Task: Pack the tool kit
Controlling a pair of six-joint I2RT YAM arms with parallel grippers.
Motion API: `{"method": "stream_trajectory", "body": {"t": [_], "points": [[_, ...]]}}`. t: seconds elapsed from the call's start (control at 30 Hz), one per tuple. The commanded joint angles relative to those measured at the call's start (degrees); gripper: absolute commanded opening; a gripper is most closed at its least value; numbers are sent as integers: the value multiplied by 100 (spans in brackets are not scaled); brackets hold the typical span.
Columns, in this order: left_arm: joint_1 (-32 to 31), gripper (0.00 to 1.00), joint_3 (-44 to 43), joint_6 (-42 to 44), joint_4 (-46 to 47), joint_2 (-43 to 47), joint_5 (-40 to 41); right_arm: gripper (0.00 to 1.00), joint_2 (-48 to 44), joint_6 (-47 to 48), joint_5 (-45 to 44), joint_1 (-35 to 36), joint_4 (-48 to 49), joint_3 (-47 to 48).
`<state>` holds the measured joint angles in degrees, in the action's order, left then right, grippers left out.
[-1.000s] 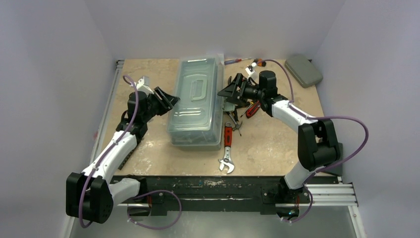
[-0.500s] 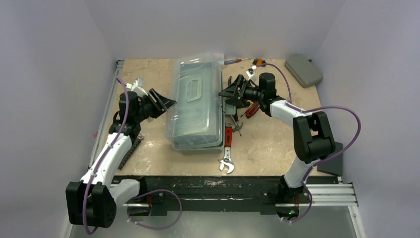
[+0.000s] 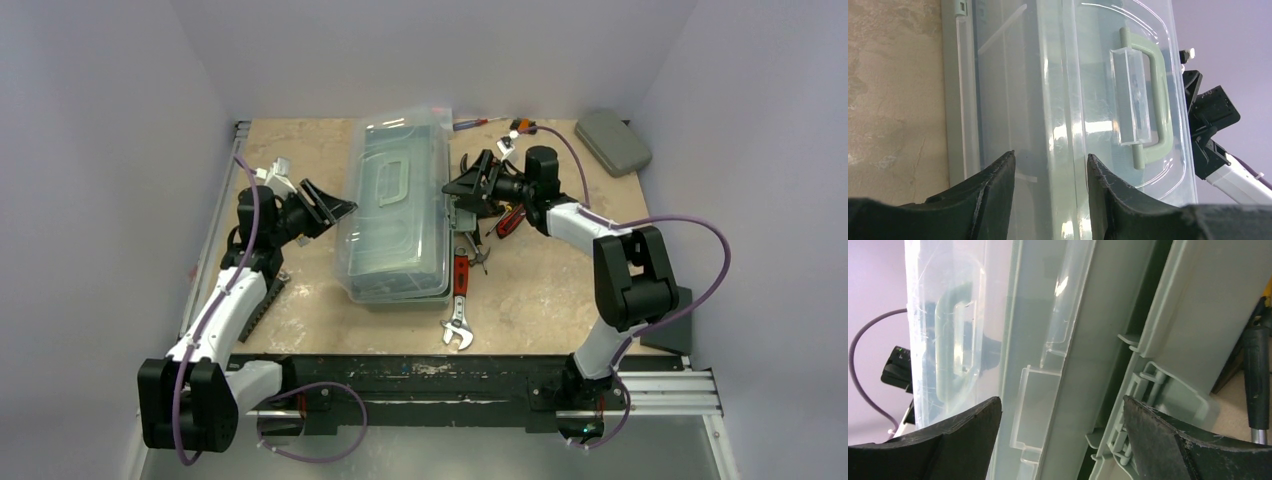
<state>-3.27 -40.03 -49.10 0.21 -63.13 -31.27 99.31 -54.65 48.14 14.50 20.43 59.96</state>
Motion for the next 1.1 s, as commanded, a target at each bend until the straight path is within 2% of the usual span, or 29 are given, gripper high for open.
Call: {"method": "stream_trajectory", "body": {"t": [0.0,0.27,0.5,0.57,0.7,0.83,0.93,1.07], "points": [[-113,28,457,-78,-1075,-329,-764,89,-275,-166,389,50,347,101],[-113,27,495,-86,-1041,-323,-789,88,-404,-417,526,83,633,39],[-109,30,347,-4,-1318,-142,-712,82,-378,-1589,868,94,2188,-234],[-113,37,162,145,-1651,-6,-575,81,-363,-1969,942,92,2649,-272],[-113,71,-303,544,-2432,310,-114,80,-431,-2320,1012,100,3035,-279],[-121,91,-793,858,-3117,616,305,80,-505,-2345,1023,105,3029,-290],[-234,98,-1206,1100,-3640,789,744,80,-563,-2357,1005,113,3025,-302],[-913,100,-1947,1394,-4296,946,1940,80,-634,-2356,974,151,2976,-285]]}}
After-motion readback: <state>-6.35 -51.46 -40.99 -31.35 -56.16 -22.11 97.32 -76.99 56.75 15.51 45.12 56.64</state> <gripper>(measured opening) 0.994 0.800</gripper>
